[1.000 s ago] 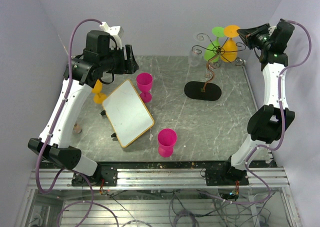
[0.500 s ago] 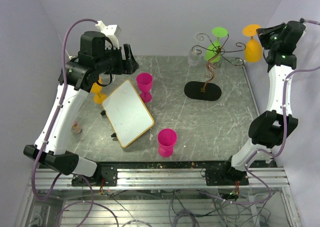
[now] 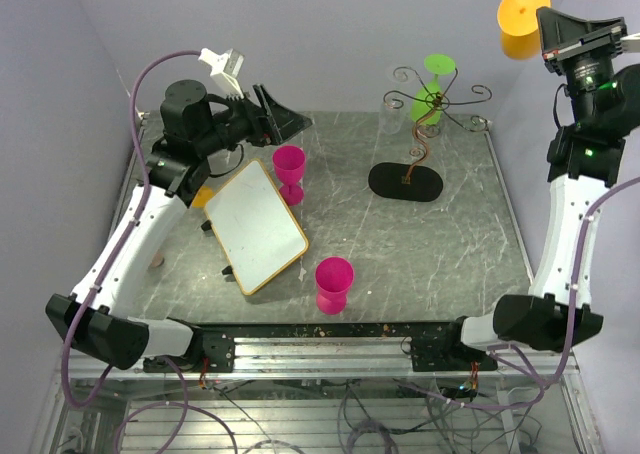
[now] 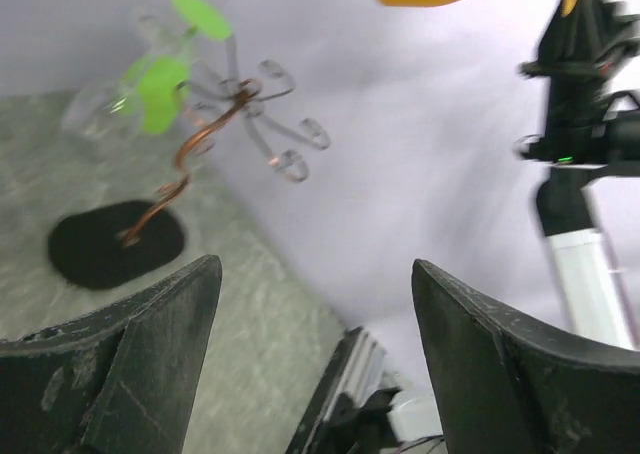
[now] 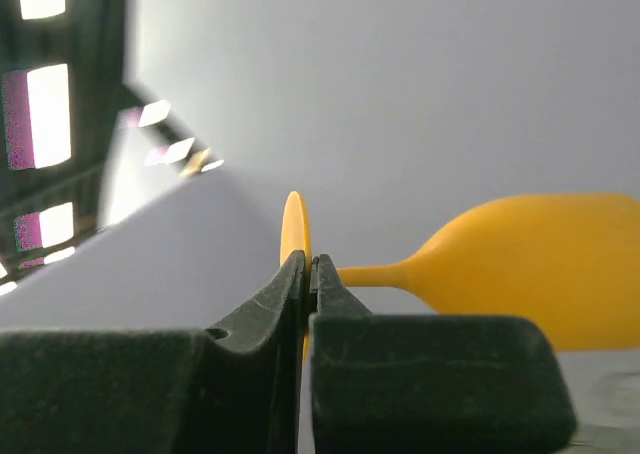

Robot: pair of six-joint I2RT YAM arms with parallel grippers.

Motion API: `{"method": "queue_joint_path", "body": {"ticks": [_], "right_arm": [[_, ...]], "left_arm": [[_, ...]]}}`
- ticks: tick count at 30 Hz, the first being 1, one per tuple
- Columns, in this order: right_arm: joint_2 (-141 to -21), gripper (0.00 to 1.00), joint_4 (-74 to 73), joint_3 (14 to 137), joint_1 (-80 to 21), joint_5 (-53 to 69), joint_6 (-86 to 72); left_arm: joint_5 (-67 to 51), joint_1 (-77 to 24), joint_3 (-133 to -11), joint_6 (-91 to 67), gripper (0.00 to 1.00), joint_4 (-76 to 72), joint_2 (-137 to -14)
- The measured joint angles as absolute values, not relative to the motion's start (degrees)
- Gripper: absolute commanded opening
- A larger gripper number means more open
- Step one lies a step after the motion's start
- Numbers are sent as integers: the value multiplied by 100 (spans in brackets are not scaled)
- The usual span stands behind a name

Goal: Take the wine glass off the wine glass rack

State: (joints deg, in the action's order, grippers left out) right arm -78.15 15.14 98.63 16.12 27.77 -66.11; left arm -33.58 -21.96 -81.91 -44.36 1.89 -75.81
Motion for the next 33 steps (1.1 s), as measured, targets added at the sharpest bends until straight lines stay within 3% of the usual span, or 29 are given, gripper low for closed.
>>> {"method": "queue_joint_path", "body": {"ticks": [5,11,17,24,26,29,32,33], "right_arm": [[-7920,0,3033,9518,652,3339,-8576],[-8058,0,3675,9100,-716,3417,-9815],[-8009,0,4156,8858,-1098,3454,-10621],[-7961,0,4362,8176,-1275,3479,-11148],[-7964,0,4388,8073,-1308,3479,-11218],[-7964,0,4434,8029,-1339,3472,-11236],[-7933,26,4425,8018,-1358,3393,-11039],[-7894,33,4329,8001,-1356,3345,-10877]], "left_arm": [[-3754,-2196,-8007,-6020,86,-2281,-8034],[-3758,-2196,-7603,-7609,88,-4703,-8619],[-3603,-2150,-6980,-8348,85,-5758,-8735],[-3601,-2141,-6971,-8643,73,-6534,-8705],[-3625,-2143,-6982,-8724,63,-6650,-8705],[-3669,-2158,-7078,-8873,36,-6735,-8718],[-3710,-2158,-7181,-9041,9,-6836,-8724],[-3719,-2158,-7185,-9085,7,-6873,-8722]]}}
